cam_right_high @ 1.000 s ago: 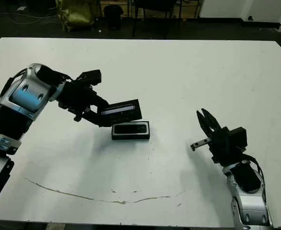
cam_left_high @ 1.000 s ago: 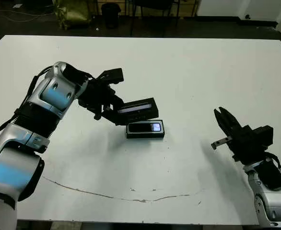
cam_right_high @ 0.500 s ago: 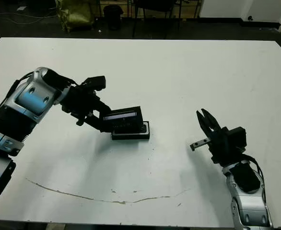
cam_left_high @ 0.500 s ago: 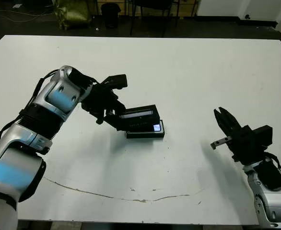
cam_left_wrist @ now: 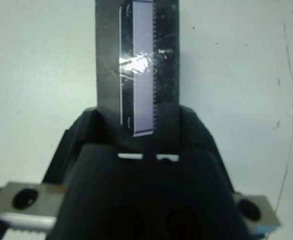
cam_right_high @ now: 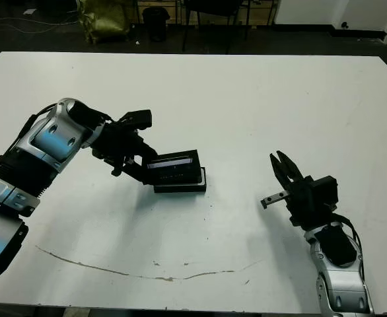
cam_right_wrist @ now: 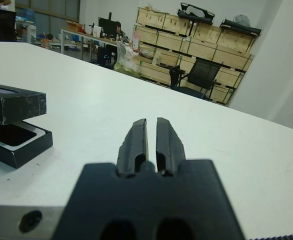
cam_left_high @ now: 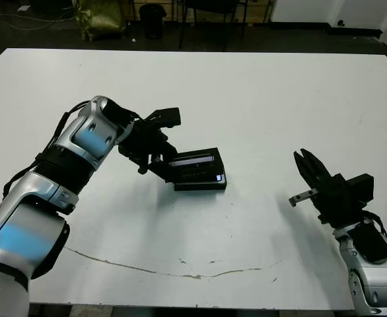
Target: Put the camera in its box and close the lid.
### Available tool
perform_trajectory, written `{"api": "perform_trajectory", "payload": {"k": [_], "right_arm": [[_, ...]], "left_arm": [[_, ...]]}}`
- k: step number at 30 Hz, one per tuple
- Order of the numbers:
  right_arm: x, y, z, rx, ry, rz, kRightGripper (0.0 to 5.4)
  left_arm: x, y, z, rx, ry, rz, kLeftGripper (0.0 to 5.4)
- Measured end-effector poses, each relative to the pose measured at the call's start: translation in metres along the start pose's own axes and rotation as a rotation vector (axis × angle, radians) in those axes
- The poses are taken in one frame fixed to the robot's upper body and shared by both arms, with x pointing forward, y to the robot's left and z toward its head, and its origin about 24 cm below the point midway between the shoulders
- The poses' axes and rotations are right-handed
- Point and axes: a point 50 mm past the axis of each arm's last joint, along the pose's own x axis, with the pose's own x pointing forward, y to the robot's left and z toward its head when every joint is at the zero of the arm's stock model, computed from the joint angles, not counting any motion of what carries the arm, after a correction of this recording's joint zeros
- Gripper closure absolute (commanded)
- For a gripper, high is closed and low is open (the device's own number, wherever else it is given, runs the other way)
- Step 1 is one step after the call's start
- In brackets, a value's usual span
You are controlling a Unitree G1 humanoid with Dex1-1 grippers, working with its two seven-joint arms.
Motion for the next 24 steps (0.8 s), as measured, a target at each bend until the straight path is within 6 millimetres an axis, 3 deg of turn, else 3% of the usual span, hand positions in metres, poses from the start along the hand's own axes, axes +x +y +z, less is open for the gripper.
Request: {"api": "perform_trajectory", "payload": {"k": [24], "right_arm": [[-0.0008, 0.0006, -0.0008, 0.002, -0.007, -0.001, 5.4]], "left_arm": [[0.008, 0.0002, -0.0051, -0.023, 0.009, 0.005, 3.03]]}}
